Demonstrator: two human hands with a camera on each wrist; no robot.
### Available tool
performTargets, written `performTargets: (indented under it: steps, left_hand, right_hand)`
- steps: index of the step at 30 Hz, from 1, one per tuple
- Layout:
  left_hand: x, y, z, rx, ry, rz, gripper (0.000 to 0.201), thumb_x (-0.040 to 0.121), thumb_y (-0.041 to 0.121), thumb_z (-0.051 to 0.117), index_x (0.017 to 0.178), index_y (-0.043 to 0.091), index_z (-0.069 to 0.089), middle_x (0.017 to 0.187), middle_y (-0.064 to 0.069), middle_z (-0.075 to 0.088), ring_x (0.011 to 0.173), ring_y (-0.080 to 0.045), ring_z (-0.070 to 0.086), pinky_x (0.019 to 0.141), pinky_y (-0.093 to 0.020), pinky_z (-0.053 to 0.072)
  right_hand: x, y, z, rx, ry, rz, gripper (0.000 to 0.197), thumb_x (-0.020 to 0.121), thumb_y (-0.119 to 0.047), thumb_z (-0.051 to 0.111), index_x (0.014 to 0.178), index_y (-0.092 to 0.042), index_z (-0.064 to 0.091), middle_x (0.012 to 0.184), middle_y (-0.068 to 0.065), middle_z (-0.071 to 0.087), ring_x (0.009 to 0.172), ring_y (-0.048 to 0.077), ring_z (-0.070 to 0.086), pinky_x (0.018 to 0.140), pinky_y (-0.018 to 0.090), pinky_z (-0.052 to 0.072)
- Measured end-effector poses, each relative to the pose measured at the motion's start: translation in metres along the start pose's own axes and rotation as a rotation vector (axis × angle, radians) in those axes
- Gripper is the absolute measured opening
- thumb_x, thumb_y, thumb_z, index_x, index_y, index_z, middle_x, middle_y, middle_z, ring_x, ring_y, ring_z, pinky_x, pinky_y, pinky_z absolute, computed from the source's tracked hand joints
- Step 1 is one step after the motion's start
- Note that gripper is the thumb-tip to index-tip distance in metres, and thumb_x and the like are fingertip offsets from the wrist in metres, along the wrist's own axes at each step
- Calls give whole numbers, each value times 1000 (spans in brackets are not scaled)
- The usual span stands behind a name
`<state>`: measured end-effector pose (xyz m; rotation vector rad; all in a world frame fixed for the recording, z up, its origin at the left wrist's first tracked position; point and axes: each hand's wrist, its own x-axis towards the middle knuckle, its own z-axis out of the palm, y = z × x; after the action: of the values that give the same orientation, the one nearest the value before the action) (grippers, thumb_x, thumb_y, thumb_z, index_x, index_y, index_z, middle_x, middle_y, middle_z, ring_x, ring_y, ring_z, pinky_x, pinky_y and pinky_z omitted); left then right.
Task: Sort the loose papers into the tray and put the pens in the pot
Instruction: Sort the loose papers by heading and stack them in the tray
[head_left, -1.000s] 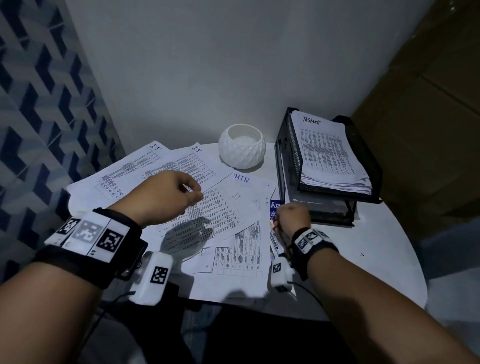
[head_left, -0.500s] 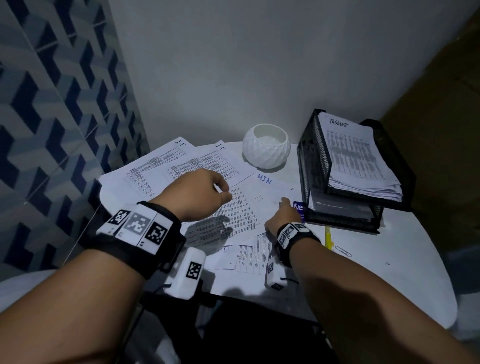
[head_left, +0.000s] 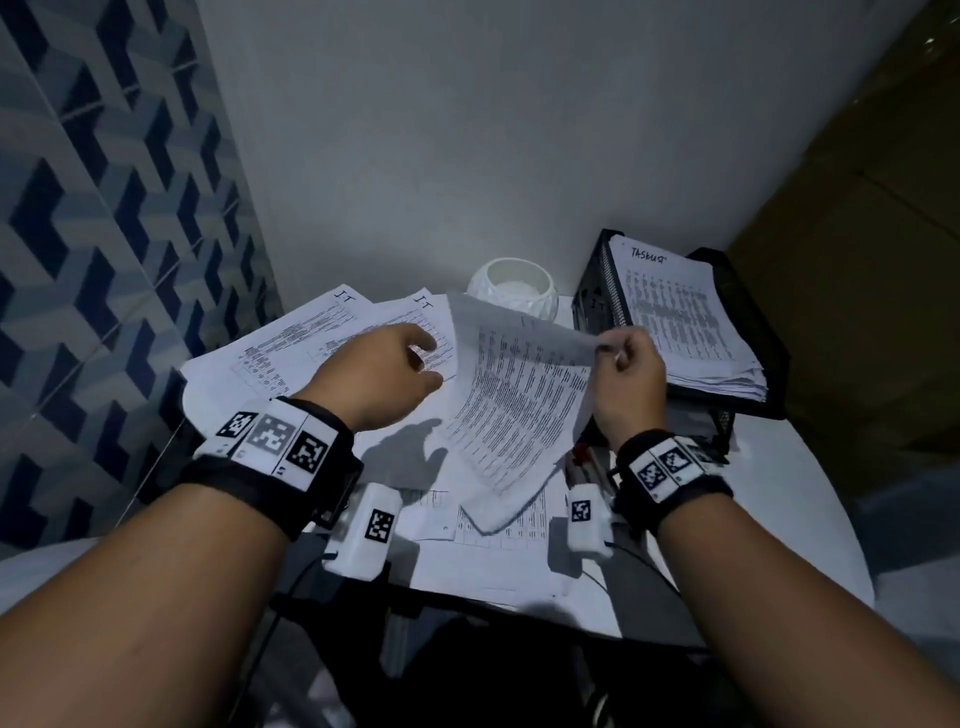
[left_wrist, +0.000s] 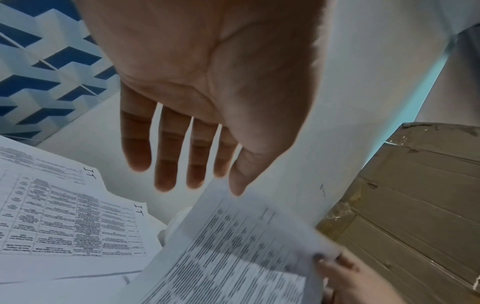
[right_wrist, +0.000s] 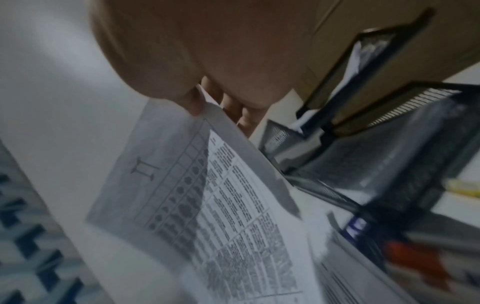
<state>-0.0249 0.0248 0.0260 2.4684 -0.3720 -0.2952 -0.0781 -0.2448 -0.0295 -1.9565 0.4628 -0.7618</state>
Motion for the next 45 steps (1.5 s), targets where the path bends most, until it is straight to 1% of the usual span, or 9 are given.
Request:
performTargets:
  steps: [4, 9, 17, 21, 26, 32, 35, 38, 45]
  left_hand:
    - [-4, 8, 3, -112, 71, 41, 78, 83, 39, 81, 148, 36, 38, 139, 4, 59, 122, -24, 60, 101, -40, 49]
    - [-8, 14, 4, -77, 82, 14, 28, 88, 42, 76, 85, 19, 62, 79, -2, 67, 76, -23, 61, 61, -32, 41]
    - [-13, 3, -20, -113, 209, 28, 19, 88, 12, 61, 90, 20, 78, 80, -4, 73, 87, -30, 67, 76, -34, 53]
    - [-10, -1, -26, -88, 230, 23, 14, 90, 15, 64, 88, 20, 76, 85, -7, 73, 86, -30, 65, 74, -31, 48]
    - [-11, -1, -25, -85, 219, 32, 15, 92, 17, 63, 82, 24, 73, 84, -6, 72, 85, -28, 62, 72, -30, 43]
    - [-8, -2, -25, -79, 209, 43, 18, 92, 17, 60, 78, 20, 72, 82, -5, 72, 86, -29, 64, 71, -29, 43]
    - [-6, -3, -25, -65, 211, 20, 29, 92, 20, 63, 65, 30, 62, 80, -3, 68, 84, -27, 60, 72, -29, 40]
    - [-6, -2, -25, -59, 208, 13, 23, 92, 20, 63, 71, 28, 66, 79, -1, 68, 85, -27, 60, 72, -29, 40]
    - [-1, -1, -19, -100, 201, 12, 8, 88, 22, 68, 87, 18, 76, 87, -6, 74, 91, -31, 67, 83, -39, 56]
  right_hand:
    - [-1, -50, -32, 233, -58, -102, 34, 99, 1, 55, 83, -29, 55, 88, -6, 60, 80, -1, 59, 74, 17, 49]
    - [-4, -69, -37, 377, -95, -59, 25, 98, 2, 56, 89, -22, 57, 80, 0, 64, 72, 14, 60, 65, 27, 53]
    - [-26, 32, -5, -135, -318, 524, 17, 86, -15, 73, 98, -19, 62, 97, 10, 68, 79, 30, 70, 73, 42, 59]
    - [-49, 73, 7, -535, -488, 525, 15, 86, -21, 72, 90, -16, 58, 95, 7, 62, 87, 27, 63, 77, 28, 46]
    - [-66, 86, 16, -592, -409, 591, 41, 88, -26, 72, 123, -16, 54, 118, 7, 63, 89, 26, 57, 75, 26, 41]
    - [-73, 94, 28, -559, -290, 576, 31, 77, -3, 62, 98, -23, 52, 84, 10, 63, 65, 26, 62, 63, 40, 60]
    - [-71, 87, 26, -568, -300, 522, 17, 80, 1, 66, 91, -11, 62, 92, 13, 70, 85, 33, 70, 76, 40, 62]
    - [-65, 86, 15, -418, -341, 589, 31, 94, -18, 60, 124, -14, 65, 124, 4, 67, 117, 25, 63, 91, 28, 49]
    - [-54, 71, -21, -437, -82, 426, 20, 89, -18, 66, 70, -17, 65, 64, -1, 69, 58, 23, 66, 57, 40, 62]
